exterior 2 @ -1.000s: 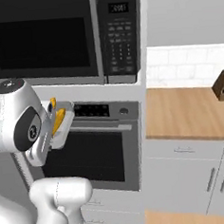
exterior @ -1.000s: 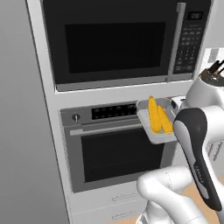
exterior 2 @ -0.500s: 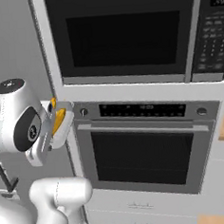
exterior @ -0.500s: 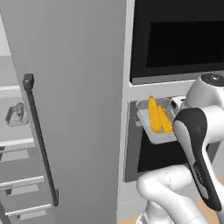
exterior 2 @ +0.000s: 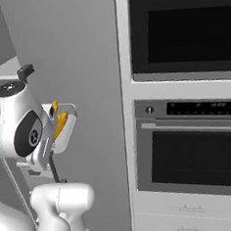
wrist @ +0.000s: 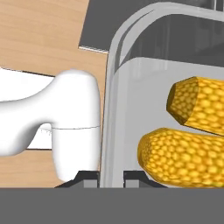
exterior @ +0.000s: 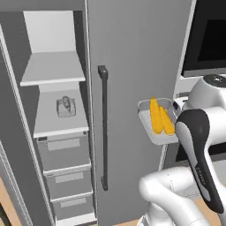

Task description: Take the meat container that has the fish and place it on the second highest rack of the freezer. Then take the vegetable container that has the corns and place it on the highest rack of the freezer.

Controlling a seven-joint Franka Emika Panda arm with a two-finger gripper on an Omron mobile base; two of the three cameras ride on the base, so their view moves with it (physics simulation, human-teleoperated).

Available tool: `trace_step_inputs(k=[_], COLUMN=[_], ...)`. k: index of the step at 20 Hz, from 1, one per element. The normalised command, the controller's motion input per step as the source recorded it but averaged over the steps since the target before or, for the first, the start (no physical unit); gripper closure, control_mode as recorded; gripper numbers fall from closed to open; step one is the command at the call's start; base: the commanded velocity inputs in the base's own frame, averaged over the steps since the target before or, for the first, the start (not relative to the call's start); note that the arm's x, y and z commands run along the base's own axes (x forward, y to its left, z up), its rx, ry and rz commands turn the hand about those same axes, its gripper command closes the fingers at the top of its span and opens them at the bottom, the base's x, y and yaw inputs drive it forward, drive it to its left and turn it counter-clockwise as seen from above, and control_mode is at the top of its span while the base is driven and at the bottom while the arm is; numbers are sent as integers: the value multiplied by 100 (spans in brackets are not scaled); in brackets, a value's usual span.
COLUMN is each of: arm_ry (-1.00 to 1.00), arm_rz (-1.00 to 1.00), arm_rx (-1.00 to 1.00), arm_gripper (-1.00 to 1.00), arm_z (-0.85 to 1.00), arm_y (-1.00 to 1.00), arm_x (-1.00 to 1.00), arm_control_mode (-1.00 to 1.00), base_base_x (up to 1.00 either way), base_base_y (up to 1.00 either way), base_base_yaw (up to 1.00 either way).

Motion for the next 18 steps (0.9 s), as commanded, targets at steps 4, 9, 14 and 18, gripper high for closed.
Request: trace_step_inputs(k=[4, 9, 14, 18], arm_ry=[0, 0, 0, 0], arm_rz=[0, 0, 0, 0], arm_rx=[0, 0, 0, 0], arm_gripper=[100, 100, 100, 100], arm_z=[0, 0, 0, 0], arm_y=[0, 0, 0, 0], arm_x=[0, 0, 0, 0], arm_control_mode=[100, 100, 100, 100], base_base_x=[4, 0, 0, 2], base_base_y=[100, 99, 71, 9], base_base_yaw=[0, 0, 0, 0])
